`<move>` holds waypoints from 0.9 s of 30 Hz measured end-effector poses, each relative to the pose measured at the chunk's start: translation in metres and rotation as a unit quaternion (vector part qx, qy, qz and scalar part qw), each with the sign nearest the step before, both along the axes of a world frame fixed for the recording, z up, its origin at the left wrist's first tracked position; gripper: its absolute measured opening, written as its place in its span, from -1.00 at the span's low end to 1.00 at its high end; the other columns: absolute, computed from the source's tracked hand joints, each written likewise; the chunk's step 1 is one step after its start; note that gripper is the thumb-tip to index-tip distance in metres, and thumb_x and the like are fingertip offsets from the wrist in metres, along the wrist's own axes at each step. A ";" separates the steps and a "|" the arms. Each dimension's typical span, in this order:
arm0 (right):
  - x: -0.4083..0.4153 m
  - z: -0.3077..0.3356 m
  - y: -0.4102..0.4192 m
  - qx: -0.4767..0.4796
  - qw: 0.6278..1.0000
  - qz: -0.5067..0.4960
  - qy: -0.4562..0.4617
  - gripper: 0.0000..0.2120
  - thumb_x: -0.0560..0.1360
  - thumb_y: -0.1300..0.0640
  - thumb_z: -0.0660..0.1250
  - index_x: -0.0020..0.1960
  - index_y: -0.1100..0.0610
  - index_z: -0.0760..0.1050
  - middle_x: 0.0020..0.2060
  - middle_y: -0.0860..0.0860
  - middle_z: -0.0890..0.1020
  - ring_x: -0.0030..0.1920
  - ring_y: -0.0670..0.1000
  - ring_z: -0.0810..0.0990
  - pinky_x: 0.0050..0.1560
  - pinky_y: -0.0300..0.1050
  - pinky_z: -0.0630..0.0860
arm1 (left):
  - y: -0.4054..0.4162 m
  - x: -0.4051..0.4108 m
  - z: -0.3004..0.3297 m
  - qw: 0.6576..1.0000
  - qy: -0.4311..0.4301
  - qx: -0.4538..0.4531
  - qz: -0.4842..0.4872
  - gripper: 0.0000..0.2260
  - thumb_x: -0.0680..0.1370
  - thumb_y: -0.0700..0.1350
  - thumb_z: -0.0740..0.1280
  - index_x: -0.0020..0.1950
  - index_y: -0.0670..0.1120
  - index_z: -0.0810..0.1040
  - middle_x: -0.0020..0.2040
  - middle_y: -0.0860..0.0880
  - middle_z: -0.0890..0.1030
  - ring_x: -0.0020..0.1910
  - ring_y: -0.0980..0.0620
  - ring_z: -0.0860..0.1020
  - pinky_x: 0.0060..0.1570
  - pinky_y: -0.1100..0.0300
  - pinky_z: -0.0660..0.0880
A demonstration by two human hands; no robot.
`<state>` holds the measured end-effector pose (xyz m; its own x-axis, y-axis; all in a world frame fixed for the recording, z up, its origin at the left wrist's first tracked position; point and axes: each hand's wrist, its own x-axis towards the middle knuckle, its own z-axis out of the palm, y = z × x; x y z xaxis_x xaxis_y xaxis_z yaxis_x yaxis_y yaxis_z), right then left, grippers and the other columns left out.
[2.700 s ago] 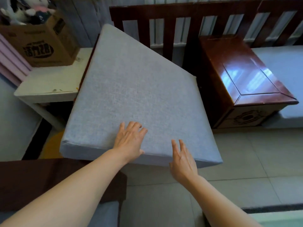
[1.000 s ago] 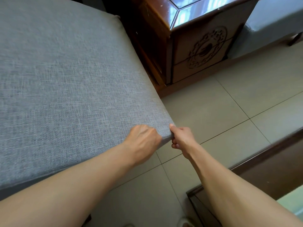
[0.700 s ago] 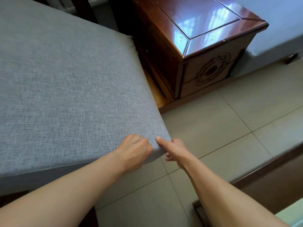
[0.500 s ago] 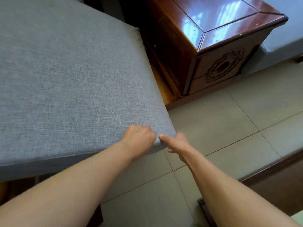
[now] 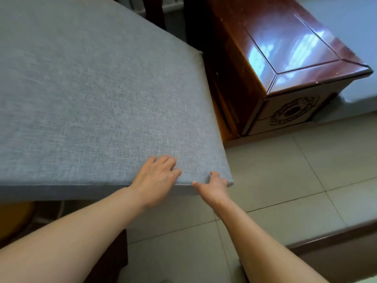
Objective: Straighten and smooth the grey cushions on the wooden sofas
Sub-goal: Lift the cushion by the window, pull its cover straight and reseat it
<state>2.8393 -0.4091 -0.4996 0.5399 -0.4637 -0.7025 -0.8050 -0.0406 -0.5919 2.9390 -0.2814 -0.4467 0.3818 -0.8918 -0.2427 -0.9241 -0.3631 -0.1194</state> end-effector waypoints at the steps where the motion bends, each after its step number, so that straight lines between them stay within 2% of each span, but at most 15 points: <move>1: 0.003 0.009 0.004 -0.005 1.000 0.018 -0.006 -0.41 0.51 -0.01 0.32 0.44 0.10 0.17 0.31 0.14 0.20 0.23 0.16 0.40 0.24 -0.06 0.37 | 0.004 0.001 0.010 1.000 0.002 0.004 0.026 -0.73 0.18 -0.17 0.55 -0.23 -0.03 0.54 -0.18 -0.04 0.53 -0.21 -0.04 0.52 -0.28 0.12 0.39; 4: 0.011 0.033 0.016 -0.009 0.997 0.072 -0.028 -0.33 0.50 -0.03 0.33 0.50 0.06 0.10 0.34 0.11 0.22 0.32 0.16 0.35 0.35 0.01 0.33 | 0.019 0.005 0.032 0.995 -0.004 0.005 0.101 -0.73 0.49 -0.08 0.32 0.18 0.00 0.45 0.17 -0.02 0.44 0.19 -0.03 0.39 0.09 0.08 0.29; 6: 0.016 0.047 0.025 -0.001 0.993 0.110 -0.039 -0.30 0.49 -0.03 0.35 0.51 0.04 0.09 0.38 0.11 0.23 0.36 0.14 0.33 0.38 0.02 0.30 | 0.030 0.008 0.048 0.989 -0.014 0.010 0.148 -0.69 0.55 -0.03 0.24 0.29 0.01 0.36 0.27 0.00 0.36 0.30 -0.02 0.30 0.19 0.09 0.22; 12: 0.040 0.093 0.058 0.002 0.974 0.211 -0.086 -0.25 0.49 0.01 0.36 0.55 0.05 0.04 0.47 0.11 0.19 0.45 0.09 0.22 0.43 -0.06 0.19 | 0.074 0.012 0.097 0.969 -0.034 -0.006 0.244 -0.63 0.56 0.02 0.23 0.35 0.01 0.32 0.33 0.00 0.33 0.35 -0.02 0.27 0.27 0.07 0.19; 17: 0.074 0.133 0.101 -0.038 0.952 0.278 -0.122 -0.25 0.49 0.01 0.36 0.55 0.04 0.04 0.48 0.11 0.18 0.46 0.09 0.21 0.43 -0.10 0.16 | 0.119 0.026 0.135 0.948 -0.055 -0.044 0.311 -0.59 0.54 0.06 0.26 0.36 0.01 0.31 0.34 0.00 0.33 0.37 -0.02 0.26 0.31 0.03 0.17; 23: 0.109 0.171 0.164 -0.083 0.927 0.329 -0.162 -0.21 0.45 0.00 0.40 0.54 0.03 0.06 0.48 0.10 0.19 0.45 0.09 0.21 0.43 -0.10 0.16 | 0.175 0.056 0.168 0.931 -0.084 -0.083 0.344 -0.60 0.53 0.10 0.25 0.33 0.02 0.32 0.32 0.00 0.34 0.35 -0.02 0.28 0.27 0.05 0.19; 27: 0.119 0.194 0.207 -0.093 0.906 0.381 -0.163 -0.07 0.37 -0.03 0.47 0.54 -0.05 -0.05 0.52 0.07 -0.05 0.50 0.11 -0.04 0.44 -0.06 0.06 | 0.210 0.075 0.188 0.910 -0.078 -0.122 0.387 -0.51 0.54 0.10 0.26 0.42 -0.01 0.26 0.41 -0.03 0.26 0.39 -0.04 0.22 0.30 0.02 0.18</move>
<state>2.9581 -0.2026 -0.3058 0.9173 0.0361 -0.3966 -0.2858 -0.6337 -0.7188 3.0137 -0.0712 -0.2588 0.9321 -0.3602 0.0377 -0.3580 -0.9321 -0.0558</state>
